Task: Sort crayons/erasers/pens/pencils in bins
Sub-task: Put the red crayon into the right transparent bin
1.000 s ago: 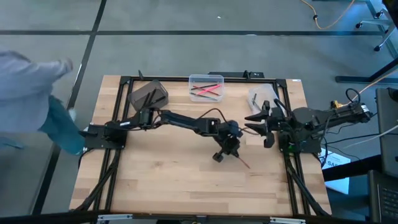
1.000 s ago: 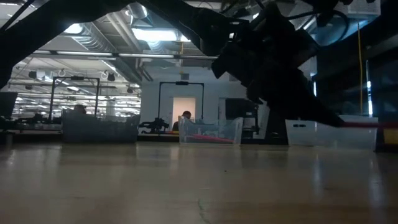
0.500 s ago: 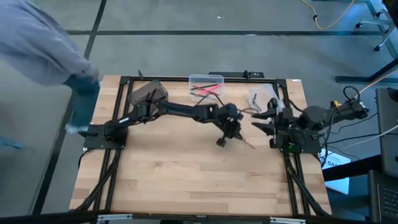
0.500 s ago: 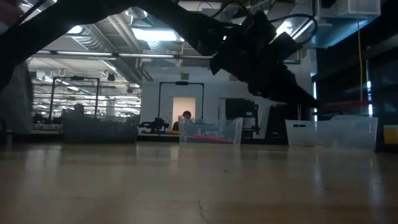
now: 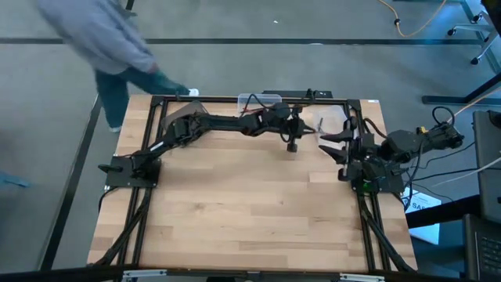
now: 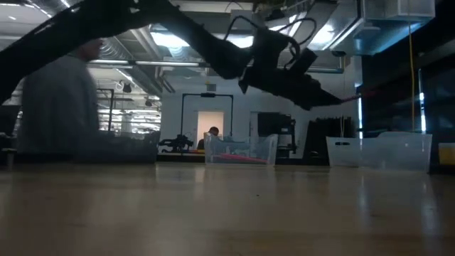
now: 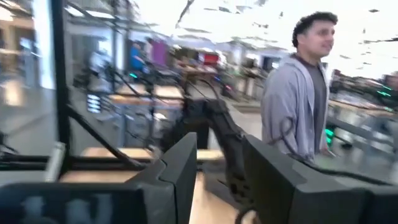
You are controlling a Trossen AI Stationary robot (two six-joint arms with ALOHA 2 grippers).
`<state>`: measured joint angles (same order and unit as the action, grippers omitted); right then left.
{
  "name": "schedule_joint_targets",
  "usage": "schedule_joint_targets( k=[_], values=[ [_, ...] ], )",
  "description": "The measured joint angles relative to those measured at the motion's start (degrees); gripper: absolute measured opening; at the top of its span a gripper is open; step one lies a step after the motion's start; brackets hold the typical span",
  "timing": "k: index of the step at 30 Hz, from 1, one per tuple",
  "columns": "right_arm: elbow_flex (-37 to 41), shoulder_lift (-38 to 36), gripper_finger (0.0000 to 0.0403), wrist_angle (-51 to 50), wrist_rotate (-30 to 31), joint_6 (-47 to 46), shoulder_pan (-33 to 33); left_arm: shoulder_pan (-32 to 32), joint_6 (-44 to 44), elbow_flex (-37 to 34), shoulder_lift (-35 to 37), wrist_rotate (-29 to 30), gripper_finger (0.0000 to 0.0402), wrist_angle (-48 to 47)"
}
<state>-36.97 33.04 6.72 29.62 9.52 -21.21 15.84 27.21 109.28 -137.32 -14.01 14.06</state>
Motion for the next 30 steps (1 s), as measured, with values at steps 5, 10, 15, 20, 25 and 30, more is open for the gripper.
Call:
schedule_joint_targets(
  k=[5, 10, 15, 20, 25, 30],
  values=[
    [0.0, 1.6, 0.0133, -1.8, 7.8, 0.0, 0.0, 1.4, -3.2, 0.4, -2.8, 3.6, 0.0001, 7.9],
    [0.0, 2.3, 0.0133, -2.0, 12.5, 0.2, 0.0, 1.9, -8.6, 5.9, -8.0, 4.7, 0.0001, 9.4],
    [0.0, 2.3, 0.0133, -2.0, 15.2, 0.8, 0.0, 1.2, -10.6, 17.4, -15.4, 6.0, 0.0001, 8.6],
    [0.0, 2.3, 0.0133, -2.3, 15.8, 1.4, 0.0, 0.6, -10.6, 25.8, -20.5, 6.2, 0.0001, 5.1],
    [0.0, 2.3, 0.0133, -2.3, 16.9, 3.0, 0.1, 0.9, -10.6, 25.1, -20.8, 8.7, 0.0001, 3.5],
    [0.0, 2.4, 0.0133, -2.3, 19.0, 4.1, 1.6, 1.6, -12.6, 25.1, -20.8, 8.9, 0.0006, 2.0]
  ],
)
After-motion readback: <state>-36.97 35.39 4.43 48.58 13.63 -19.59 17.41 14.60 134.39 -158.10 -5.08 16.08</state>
